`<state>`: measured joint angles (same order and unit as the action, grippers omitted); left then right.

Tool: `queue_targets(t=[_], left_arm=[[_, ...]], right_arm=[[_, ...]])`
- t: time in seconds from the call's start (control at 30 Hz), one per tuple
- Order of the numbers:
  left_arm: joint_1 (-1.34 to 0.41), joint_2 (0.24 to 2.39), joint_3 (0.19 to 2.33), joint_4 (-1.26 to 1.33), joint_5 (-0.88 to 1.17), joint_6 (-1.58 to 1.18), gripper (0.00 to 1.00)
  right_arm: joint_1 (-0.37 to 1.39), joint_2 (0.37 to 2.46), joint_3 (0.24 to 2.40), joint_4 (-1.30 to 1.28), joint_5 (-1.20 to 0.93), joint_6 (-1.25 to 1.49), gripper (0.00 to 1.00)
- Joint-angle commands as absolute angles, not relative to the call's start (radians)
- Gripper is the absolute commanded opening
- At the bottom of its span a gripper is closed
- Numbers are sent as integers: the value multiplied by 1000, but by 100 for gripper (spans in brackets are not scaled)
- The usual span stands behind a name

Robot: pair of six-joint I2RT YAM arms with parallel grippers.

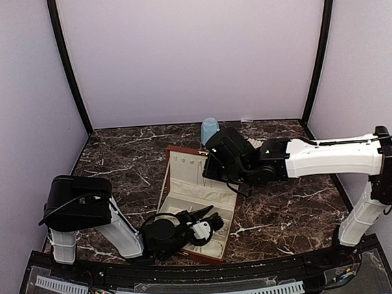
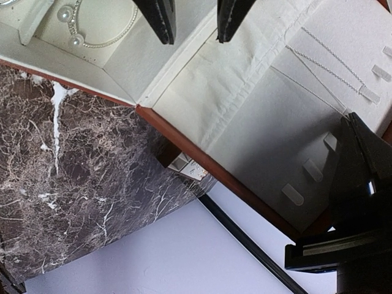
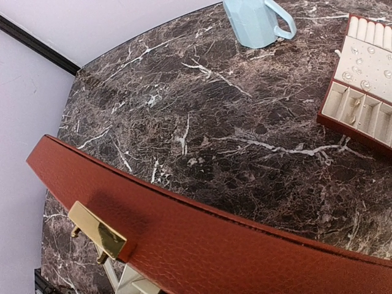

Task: Organize the mixed jewelry
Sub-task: Hang the necklace on the earring holder.

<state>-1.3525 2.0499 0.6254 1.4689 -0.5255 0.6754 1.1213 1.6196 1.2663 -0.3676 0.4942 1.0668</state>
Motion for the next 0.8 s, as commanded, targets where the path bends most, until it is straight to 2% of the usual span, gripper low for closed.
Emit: queue_targets(t=[0.0,0.77], left_arm=[[-1360,2054,617,1510,-542,669,26],[-1361,2059,598,1529,-527,642,26]], right_arm=[[1124,1631,1282,-394,522,1093,0],[1132,1647,1283,-249,449,1000,0]])
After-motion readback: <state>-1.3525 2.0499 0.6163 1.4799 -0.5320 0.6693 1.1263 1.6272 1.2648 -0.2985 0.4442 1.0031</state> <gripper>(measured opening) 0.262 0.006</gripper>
